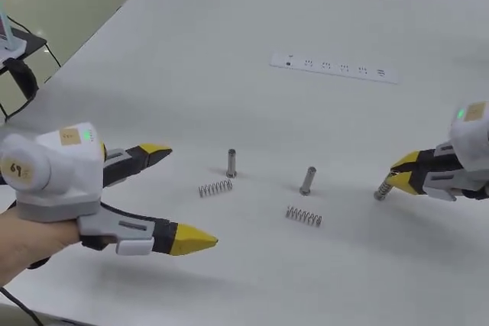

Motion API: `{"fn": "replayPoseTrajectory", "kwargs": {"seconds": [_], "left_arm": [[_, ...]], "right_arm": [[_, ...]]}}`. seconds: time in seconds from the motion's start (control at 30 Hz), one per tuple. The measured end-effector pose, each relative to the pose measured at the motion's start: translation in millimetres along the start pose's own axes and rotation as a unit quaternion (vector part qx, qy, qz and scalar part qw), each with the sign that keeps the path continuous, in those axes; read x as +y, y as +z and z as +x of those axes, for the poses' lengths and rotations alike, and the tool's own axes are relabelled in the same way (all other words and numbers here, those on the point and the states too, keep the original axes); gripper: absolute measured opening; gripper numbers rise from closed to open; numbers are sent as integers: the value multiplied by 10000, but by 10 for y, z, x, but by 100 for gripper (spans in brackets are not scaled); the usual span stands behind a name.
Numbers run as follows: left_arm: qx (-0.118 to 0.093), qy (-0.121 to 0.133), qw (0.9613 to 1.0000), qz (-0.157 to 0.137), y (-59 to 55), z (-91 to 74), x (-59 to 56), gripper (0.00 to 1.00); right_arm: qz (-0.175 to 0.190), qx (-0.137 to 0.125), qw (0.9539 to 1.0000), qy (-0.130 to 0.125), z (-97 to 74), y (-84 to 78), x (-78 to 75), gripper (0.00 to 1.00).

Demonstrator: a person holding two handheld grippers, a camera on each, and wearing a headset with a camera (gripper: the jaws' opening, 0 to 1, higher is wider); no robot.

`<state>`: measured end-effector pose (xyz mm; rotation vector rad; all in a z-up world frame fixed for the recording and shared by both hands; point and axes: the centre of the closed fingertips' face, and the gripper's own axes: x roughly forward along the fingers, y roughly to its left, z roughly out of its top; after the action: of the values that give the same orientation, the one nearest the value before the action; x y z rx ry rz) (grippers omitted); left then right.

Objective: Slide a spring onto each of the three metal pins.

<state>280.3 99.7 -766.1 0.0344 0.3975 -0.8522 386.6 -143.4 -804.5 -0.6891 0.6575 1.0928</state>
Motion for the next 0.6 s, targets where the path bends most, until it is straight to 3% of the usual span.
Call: {"fn": "replayPoseTrajectory", "kwargs": {"seconds": [0.17,0.23,0.6], "left_arm": [[-4,3,10000,-6,2,2,2,98],[0,1,10000,-10,-3,1,0,98],[-20,-7,10000,-30,-8,4,-15,98]], "right_arm": [[25,101,9999,-28,46,-59,12,8],[81,-41,9999,-46,42,-15,6,8],[239,24,9997,-7,41,-29,15,9]]}}
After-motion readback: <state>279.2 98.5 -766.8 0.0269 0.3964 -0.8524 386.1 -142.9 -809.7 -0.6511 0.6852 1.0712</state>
